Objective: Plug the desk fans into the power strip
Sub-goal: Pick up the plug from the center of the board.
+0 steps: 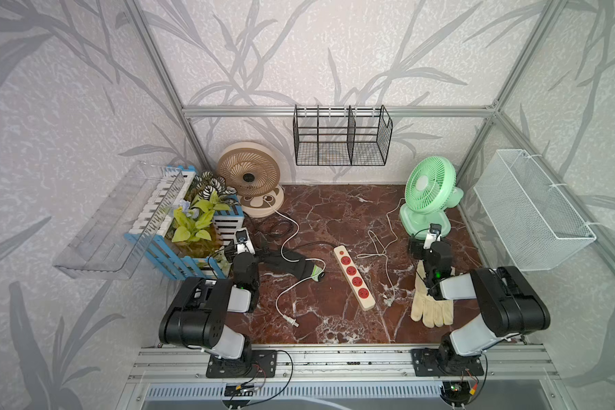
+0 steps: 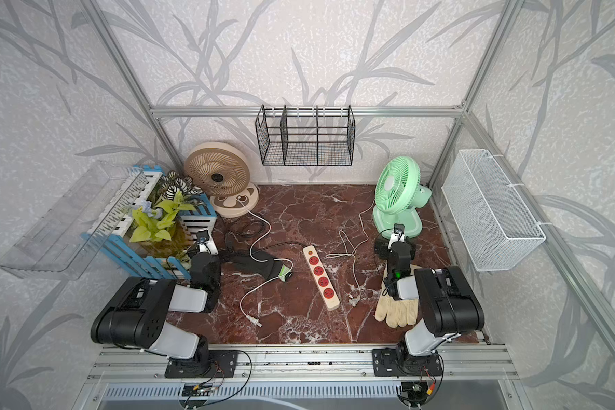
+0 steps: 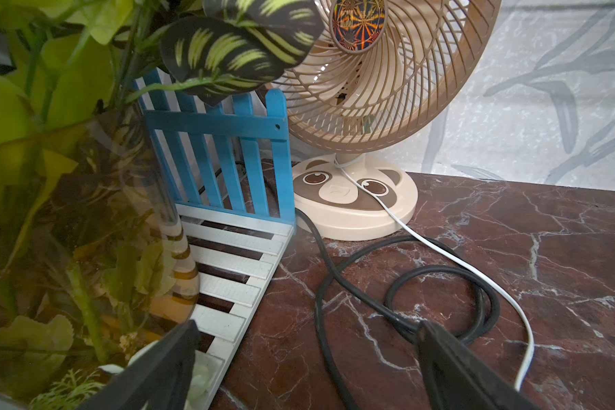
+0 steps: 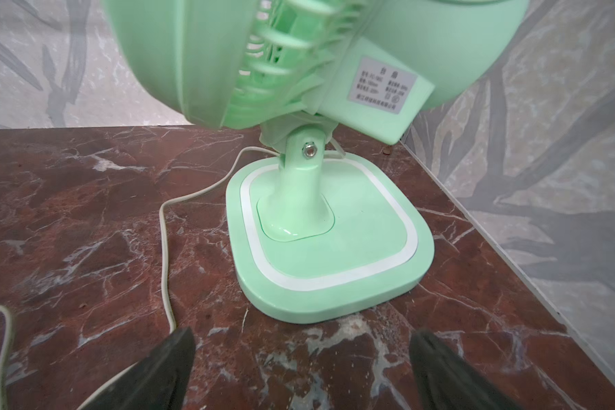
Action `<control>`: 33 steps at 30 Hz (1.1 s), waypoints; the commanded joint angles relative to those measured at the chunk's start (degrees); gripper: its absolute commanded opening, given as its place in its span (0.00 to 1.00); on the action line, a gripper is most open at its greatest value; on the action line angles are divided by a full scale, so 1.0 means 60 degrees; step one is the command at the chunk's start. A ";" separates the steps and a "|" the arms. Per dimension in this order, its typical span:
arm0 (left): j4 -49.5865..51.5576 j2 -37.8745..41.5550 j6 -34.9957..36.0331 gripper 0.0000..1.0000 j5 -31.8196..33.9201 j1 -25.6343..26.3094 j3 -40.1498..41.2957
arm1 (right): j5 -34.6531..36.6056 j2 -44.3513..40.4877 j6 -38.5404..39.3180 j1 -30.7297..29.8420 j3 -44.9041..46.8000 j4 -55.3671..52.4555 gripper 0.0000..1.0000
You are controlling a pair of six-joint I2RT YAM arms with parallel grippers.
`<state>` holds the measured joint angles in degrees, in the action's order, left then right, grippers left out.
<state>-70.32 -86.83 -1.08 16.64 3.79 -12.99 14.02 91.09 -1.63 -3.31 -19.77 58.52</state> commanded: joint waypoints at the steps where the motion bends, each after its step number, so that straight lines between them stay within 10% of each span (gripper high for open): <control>1: -0.0247 -0.0060 -0.0039 1.00 0.0087 -0.0017 -0.0038 | -0.0159 0.0017 -0.0051 0.0072 -0.0089 0.0020 0.99; 22: -0.0377 -0.0032 -0.0014 1.00 0.0123 -0.0017 0.0017 | 0.0064 0.0015 0.0138 -0.0092 0.0078 0.0415 0.99; 33: 0.2996 0.3227 -0.1252 1.00 0.2277 0.0144 0.0303 | 0.1698 -0.3051 0.1511 -0.1791 0.0636 -0.0450 0.99</control>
<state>-62.81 -70.50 -4.60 24.64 4.47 -10.09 20.29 78.43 3.07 -11.05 -15.49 58.52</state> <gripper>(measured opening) 0.999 0.989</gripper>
